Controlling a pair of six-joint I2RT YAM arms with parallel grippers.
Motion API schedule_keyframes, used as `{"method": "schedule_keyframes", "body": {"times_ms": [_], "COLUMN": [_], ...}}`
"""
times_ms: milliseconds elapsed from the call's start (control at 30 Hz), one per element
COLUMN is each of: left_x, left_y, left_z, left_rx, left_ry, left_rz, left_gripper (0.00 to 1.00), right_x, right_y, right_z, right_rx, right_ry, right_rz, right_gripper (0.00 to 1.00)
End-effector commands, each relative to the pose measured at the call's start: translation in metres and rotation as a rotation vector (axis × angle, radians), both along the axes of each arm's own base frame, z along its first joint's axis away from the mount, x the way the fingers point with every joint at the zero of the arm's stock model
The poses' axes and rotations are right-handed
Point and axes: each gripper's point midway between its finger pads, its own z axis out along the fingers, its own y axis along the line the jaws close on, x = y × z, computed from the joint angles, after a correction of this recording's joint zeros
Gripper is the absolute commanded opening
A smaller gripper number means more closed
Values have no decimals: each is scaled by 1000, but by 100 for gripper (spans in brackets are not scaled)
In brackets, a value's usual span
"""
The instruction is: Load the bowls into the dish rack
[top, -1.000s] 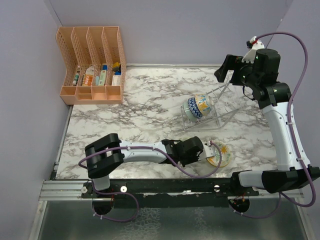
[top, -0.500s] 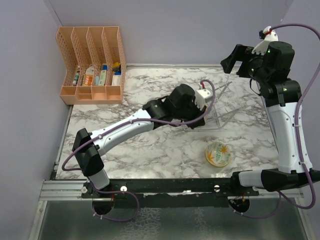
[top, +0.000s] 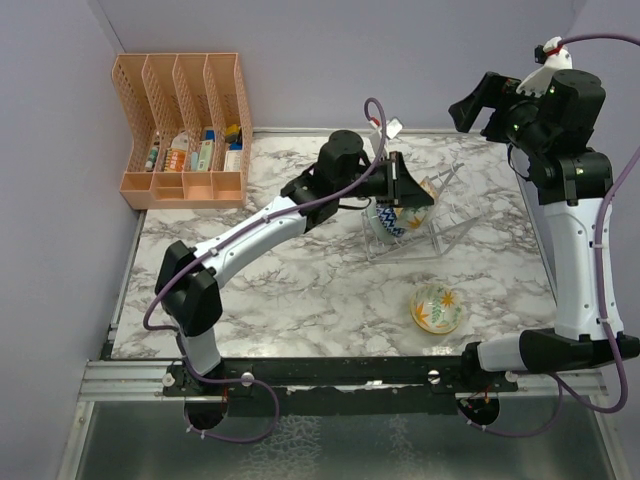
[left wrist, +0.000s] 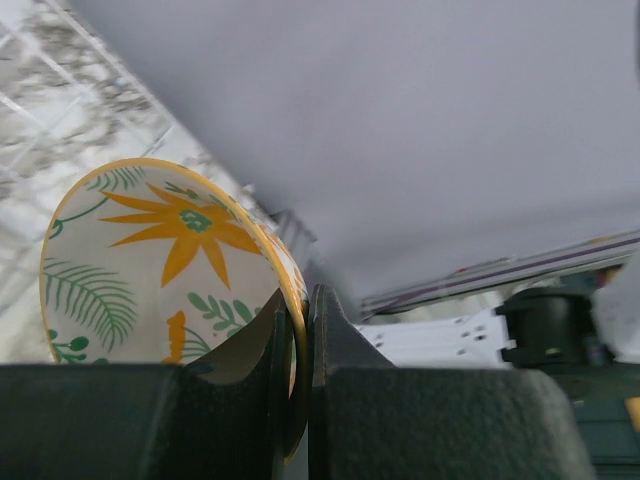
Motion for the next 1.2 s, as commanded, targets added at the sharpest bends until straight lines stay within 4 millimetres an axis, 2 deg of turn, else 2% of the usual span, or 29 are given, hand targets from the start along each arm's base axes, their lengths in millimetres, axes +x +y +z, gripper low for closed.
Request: {"method": "schedule_keyframes", "body": {"times_ms": [0, 200, 267, 300, 500, 600, 900, 1167], "left_x": [7, 38, 50, 55, 87, 100, 110, 114], "left_y": [-1, 7, 11, 13, 15, 15, -14, -20], "left_z": [52, 32, 34, 26, 42, 38, 24, 7], "left_rx": [-280, -403, -471, -486, -592, -616, -674, -672], "left_ry": [171, 365, 416, 445, 477, 491, 551, 581], "left_rz": [-1, 167, 222, 251, 378, 429, 416, 459], "left_gripper": [0, 0, 0, 0, 0, 0, 0, 0], "right_x": [0, 0, -1, -2, -3, -5, -5, -7], "right_y": [4, 9, 12, 13, 16, 16, 16, 14], "right_z": [12, 19, 19, 19, 16, 14, 9, 5], "right_rx": [22, 40, 51, 54, 61, 64, 57, 45], "right_ry": [-33, -49, -47, -49, -42, -41, -33, -25], "right_rz": [29, 55, 70, 75, 89, 92, 91, 83], "right_gripper": [99, 99, 99, 99, 99, 99, 99, 99]}}
